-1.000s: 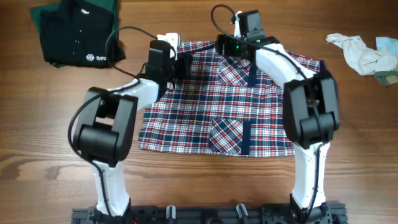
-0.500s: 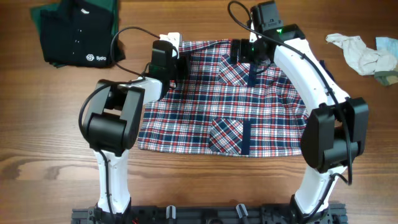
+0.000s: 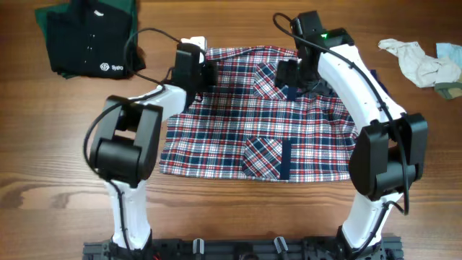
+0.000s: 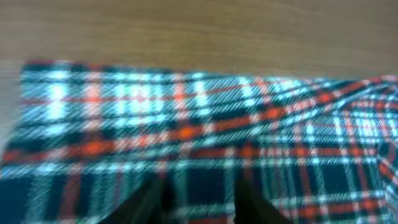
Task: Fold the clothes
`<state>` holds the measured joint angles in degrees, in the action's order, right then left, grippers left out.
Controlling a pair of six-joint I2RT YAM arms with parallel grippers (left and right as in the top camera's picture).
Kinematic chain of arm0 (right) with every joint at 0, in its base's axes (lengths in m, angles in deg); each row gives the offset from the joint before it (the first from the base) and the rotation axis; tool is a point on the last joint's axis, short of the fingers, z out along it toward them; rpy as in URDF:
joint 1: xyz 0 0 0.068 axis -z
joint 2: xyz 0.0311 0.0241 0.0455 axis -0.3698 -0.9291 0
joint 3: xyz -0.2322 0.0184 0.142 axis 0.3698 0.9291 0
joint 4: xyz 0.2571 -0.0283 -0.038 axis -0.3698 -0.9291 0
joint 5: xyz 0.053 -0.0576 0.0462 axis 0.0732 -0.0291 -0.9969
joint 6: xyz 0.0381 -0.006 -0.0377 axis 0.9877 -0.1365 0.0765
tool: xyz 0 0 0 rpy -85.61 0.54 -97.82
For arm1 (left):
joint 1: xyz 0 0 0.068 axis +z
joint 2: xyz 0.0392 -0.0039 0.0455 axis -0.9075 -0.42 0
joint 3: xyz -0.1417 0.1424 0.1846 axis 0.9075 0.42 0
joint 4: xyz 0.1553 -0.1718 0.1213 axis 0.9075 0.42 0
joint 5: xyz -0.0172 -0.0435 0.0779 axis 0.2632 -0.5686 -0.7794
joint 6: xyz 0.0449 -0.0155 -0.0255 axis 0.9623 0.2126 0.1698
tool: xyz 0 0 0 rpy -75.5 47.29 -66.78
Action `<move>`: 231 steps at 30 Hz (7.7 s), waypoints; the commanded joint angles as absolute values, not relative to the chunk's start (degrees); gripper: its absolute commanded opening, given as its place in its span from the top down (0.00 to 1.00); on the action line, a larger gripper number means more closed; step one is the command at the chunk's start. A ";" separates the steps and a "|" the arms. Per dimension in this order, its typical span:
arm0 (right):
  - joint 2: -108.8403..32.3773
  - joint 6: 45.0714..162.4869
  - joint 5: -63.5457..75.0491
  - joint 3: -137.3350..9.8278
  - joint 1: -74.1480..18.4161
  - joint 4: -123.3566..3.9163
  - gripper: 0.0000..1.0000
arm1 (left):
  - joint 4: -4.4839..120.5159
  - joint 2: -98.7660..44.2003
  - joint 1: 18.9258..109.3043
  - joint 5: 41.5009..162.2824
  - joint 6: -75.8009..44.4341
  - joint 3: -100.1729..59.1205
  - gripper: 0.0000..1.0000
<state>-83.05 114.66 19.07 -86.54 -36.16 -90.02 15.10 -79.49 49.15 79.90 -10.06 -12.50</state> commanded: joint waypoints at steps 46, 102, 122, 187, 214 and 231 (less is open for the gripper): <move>-81.85 119.93 23.05 -75.37 -36.25 -90.55 0.00 | 75.08 -65.06 50.36 77.59 -30.54 8.35 0.96; -81.87 116.83 18.18 -75.31 -36.07 -84.15 0.00 | 23.06 -77.30 58.90 86.92 -44.44 -16.64 0.62; -81.87 116.78 17.76 -75.28 -36.07 -83.49 0.00 | 25.68 -72.93 58.90 90.77 -33.16 -16.66 0.96; -81.87 117.07 21.94 -75.31 -36.07 -79.18 0.00 | 18.07 -76.30 59.34 62.88 -5.49 -23.61 0.50; -82.00 114.16 30.37 -64.49 -29.23 -81.92 0.00 | 66.73 -80.97 50.53 84.95 -10.12 -22.73 0.95; -73.45 113.86 22.09 -69.45 -14.81 -84.01 0.00 | 68.26 -84.45 58.36 76.08 -14.65 -22.73 0.93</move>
<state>-78.57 114.45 22.37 -67.33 -17.74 -83.99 67.45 -78.29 53.63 88.19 -13.92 -25.53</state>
